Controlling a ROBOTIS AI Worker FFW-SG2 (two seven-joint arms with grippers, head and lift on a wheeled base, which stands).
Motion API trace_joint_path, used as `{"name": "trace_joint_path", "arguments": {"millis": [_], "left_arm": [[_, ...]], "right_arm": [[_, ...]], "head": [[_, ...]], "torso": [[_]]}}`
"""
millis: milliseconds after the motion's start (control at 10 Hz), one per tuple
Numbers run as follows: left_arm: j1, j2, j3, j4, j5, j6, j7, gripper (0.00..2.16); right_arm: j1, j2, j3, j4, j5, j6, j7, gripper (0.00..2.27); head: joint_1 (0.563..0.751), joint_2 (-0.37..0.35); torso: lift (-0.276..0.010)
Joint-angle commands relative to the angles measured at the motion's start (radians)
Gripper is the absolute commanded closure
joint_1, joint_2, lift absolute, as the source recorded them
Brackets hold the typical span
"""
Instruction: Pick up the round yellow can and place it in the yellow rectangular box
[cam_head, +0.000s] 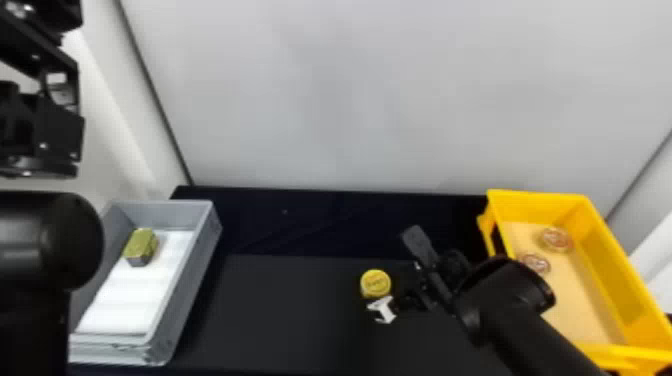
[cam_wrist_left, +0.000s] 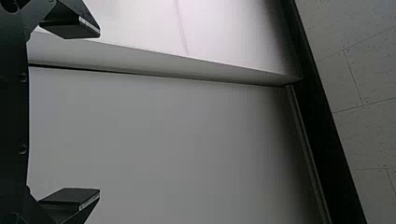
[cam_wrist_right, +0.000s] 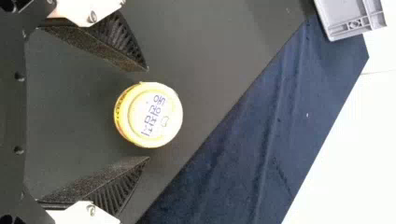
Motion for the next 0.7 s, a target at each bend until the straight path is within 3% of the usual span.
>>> {"name": "trace_joint_path", "arguments": {"millis": [0,400,600], "left_arm": [[-0.002,0.000,-0.002,0.001,0.000,-0.001,0.000,0.08],[-0.007,-0.003,-0.010,0.009,0.000,-0.004,0.000,0.08],[-0.005,-0.003,-0.010,0.011,0.000,-0.004,0.000,0.08]], "right_arm": [[-0.004,0.001,-0.021,0.019,0.000,-0.014,-0.002,0.13],[-0.013,0.001,-0.011,0.031,-0.005,-0.027,0.015,0.36],[-0.013,0.001,-0.004,0.025,-0.010,-0.028,0.017,0.63]], "head": [[0.694,0.054],[0.694,0.054],[0.694,0.054]], "torso": [[-0.003],[-0.003],[-0.003]]}}
